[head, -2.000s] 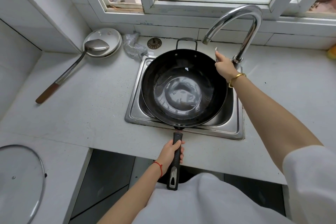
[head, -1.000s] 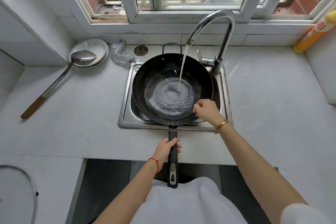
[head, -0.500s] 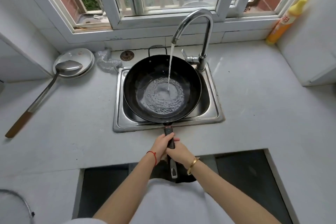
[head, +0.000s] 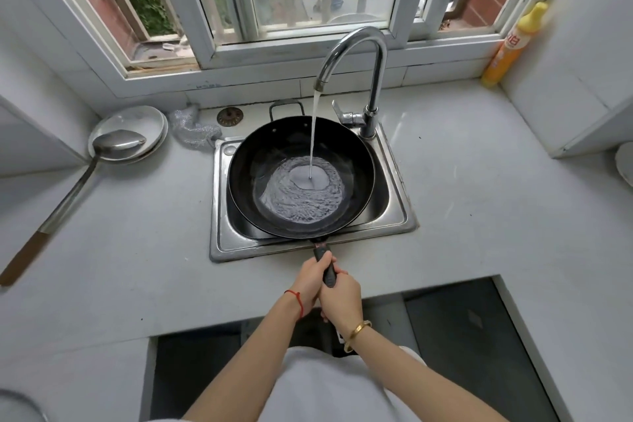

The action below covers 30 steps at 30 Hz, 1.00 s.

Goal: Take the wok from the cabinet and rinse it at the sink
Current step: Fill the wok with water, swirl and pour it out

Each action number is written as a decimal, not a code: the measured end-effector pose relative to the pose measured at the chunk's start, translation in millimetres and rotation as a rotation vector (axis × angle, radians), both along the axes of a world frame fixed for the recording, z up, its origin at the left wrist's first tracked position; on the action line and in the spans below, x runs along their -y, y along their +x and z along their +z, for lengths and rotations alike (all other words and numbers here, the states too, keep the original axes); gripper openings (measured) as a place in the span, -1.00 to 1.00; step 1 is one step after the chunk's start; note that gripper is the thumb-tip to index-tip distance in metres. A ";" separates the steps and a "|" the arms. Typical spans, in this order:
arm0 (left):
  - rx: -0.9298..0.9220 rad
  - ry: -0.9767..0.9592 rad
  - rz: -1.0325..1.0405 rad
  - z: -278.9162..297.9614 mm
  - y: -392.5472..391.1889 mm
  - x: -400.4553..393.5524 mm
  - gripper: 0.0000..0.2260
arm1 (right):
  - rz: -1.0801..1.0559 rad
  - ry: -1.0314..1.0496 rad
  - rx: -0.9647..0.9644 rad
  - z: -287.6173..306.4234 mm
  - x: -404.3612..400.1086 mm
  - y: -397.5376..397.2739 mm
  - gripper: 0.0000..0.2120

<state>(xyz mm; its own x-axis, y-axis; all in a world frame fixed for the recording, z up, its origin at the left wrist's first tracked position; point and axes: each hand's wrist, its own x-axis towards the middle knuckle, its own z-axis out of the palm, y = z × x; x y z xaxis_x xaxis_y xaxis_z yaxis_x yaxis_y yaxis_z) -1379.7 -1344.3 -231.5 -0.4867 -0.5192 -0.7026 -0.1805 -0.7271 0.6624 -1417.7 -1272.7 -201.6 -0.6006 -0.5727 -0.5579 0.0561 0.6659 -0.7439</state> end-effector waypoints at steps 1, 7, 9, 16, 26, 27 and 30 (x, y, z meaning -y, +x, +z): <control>-0.007 0.003 0.006 1.1 -0.3 -1.1 -0.85 | 0.001 0.000 -0.011 1.4 -0.8 -0.6 -0.92; -0.059 0.019 0.008 6.5 3.0 -6.1 -0.82 | 0.027 0.010 -0.091 7.0 -5.1 -0.3 -0.80; -0.102 0.038 0.002 10.6 2.8 -8.5 -0.82 | 0.052 0.017 -0.150 6.2 -8.8 -1.2 -0.79; -0.173 -0.019 -0.033 27.5 -2.1 -13.9 -0.86 | 0.129 -0.045 -0.248 8.4 -20.5 -13.0 -0.86; 0.158 -0.340 -0.064 32.0 -6.3 -20.7 -0.82 | 0.082 -0.168 0.065 16.8 -24.0 -19.3 -0.87; 0.167 -0.347 -0.060 33.1 -5.6 -20.8 -0.82 | 0.092 -0.172 0.079 19.4 -24.4 -19.7 -0.87; 0.161 -0.351 -0.049 37.0 -3.3 -20.8 -0.82 | 0.117 -0.170 0.076 25.1 -24.1 -18.6 -0.87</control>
